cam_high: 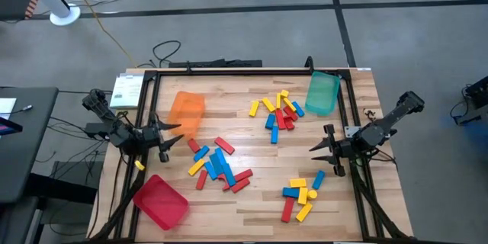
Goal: Sort blocks
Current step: Put the red wooden block into the orange bin
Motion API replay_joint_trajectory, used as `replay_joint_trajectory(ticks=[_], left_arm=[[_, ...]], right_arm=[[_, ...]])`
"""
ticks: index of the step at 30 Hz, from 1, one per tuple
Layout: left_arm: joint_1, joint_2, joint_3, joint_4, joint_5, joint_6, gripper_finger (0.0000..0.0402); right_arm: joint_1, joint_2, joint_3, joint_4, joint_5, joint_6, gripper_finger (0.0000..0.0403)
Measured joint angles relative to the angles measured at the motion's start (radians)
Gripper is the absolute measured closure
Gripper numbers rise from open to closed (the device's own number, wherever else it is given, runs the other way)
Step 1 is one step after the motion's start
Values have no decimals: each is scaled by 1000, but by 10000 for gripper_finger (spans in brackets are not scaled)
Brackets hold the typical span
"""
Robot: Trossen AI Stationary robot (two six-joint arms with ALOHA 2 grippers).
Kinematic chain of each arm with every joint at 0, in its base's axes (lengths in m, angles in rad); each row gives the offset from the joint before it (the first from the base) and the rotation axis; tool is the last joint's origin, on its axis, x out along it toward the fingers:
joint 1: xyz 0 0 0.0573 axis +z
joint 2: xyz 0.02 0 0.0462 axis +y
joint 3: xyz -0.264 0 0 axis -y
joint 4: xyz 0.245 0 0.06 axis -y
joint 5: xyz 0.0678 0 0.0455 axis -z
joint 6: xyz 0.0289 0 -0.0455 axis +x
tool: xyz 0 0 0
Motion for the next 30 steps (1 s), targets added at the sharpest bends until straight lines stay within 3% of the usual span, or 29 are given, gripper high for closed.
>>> replay_joint_trajectory(ticks=[11, 18, 21, 30], left_arm=[[47, 0, 0, 446, 513, 196, 228], [56, 1, 0, 461, 715, 187, 228], [56, 1, 0, 456, 757, 182, 228], [56, 16, 29, 447, 753, 242, 228]], right_arm=[[0, 0, 0, 0, 0, 0, 255], [0, 0, 0, 0, 0, 0, 255], [0, 0, 0, 0, 0, 0, 255], [0, 0, 0, 0, 0, 0, 255]])
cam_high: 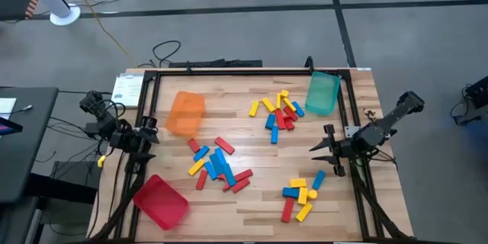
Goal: Sort blocks
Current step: Put the red wooden block into the orange bin
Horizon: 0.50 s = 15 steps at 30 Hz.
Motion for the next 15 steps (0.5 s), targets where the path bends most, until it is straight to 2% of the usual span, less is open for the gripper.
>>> replay_joint_trajectory(ticks=[4, 10, 15], left_arm=[[0, 107, 55, -29, -9, 10, 228], [4, 397, 208, -104, -85, 27, 228], [43, 625, 386, -262, -130, 23, 228]], right_arm=[[0, 0, 0, 0, 0, 0, 255], [0, 0, 0, 0, 0, 0, 255], [0, 0, 0, 0, 0, 0, 255]])
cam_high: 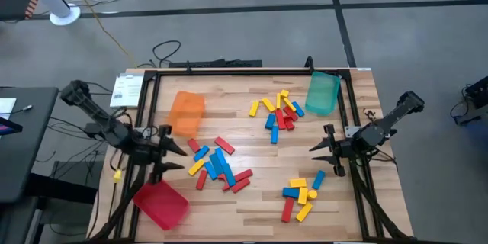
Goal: Sort blocks
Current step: Put the red wooden block into the orange bin
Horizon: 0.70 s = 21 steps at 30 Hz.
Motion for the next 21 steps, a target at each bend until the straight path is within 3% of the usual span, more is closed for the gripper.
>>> replay_joint_trajectory(ticks=[7, 21], left_arm=[[91, 237, 184, -223, 2, -38, 218], [263, 588, 386, -377, 71, -77, 181]], right_arm=[[0, 0, 0, 0, 0, 0, 255], [0, 0, 0, 0, 0, 0, 255]])
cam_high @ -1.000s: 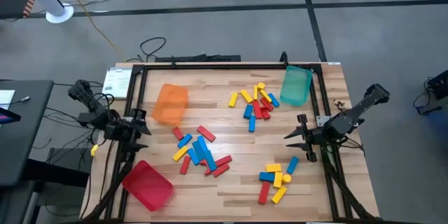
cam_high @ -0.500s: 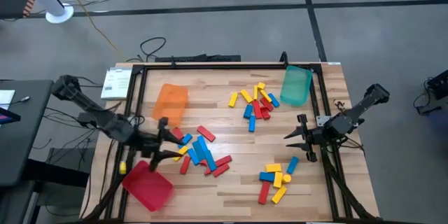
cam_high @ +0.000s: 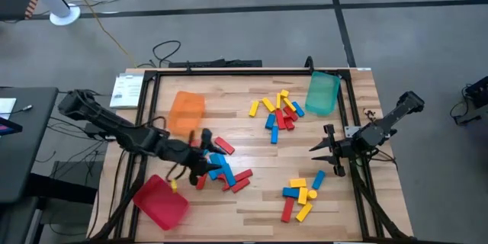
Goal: Sort blocks
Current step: Put the red wooden block into the orange bin
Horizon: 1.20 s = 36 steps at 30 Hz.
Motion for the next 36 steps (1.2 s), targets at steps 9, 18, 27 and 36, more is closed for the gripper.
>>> replay_joint_trajectory(ticks=[9, 18, 27, 36], left_arm=[[74, 185, 142, -80, 58, 13, 181], [186, 270, 175, -80, 74, 13, 181], [313, 274, 176, -151, 187, -33, 181], [386, 274, 129, -270, 238, -69, 181]], right_arm=[[0, 0, 0, 0, 0, 0, 255], [0, 0, 0, -2, 0, 0, 255], [0, 0, 0, -10, 0, 0, 255], [0, 0, 0, -12, 0, 0, 255]])
